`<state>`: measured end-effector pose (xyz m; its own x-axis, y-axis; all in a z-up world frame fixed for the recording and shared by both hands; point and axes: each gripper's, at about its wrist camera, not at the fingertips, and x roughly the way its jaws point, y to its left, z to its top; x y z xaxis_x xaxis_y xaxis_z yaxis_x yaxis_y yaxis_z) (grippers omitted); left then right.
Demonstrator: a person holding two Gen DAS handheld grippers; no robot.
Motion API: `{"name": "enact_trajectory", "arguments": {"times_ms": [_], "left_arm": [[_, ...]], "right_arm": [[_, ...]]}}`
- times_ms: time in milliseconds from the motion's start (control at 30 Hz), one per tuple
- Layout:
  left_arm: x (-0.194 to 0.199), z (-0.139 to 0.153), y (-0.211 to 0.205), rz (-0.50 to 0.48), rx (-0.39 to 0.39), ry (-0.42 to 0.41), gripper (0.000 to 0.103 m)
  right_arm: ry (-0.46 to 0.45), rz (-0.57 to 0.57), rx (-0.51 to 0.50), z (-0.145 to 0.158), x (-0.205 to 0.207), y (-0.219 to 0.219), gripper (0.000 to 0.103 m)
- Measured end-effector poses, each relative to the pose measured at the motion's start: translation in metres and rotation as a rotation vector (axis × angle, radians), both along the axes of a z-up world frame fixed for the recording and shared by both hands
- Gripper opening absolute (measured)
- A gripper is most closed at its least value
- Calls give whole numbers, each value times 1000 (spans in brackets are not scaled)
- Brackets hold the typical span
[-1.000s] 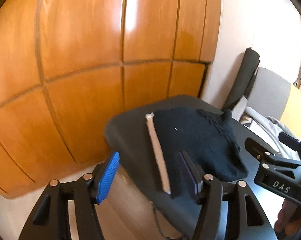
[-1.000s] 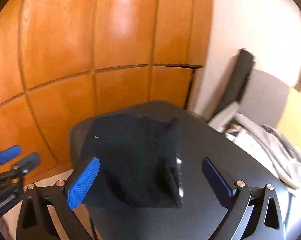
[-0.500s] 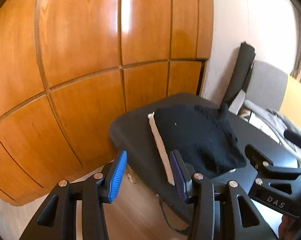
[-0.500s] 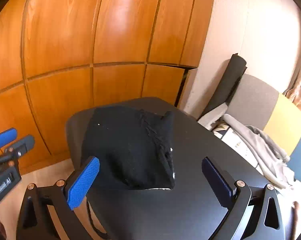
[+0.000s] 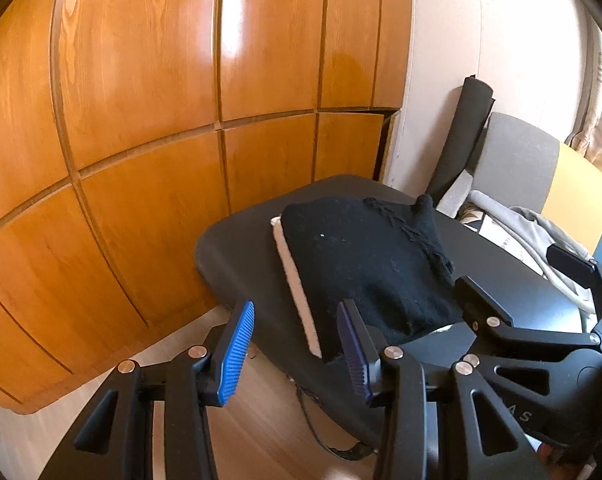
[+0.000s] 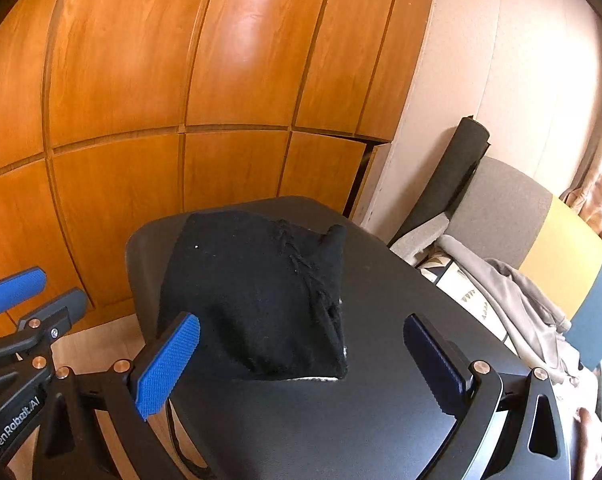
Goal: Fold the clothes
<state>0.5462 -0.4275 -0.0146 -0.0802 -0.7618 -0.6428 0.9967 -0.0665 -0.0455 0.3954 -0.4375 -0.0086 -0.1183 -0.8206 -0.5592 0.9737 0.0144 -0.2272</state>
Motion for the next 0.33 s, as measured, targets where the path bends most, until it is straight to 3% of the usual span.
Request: {"name": "enact_trajectory", "arguments": {"times_ms": [333], "left_arm": [[-1,-9,-6,-3,17,10,44]], "right_arm": [[-31,-12,30,-9,-12,1,103]]}}
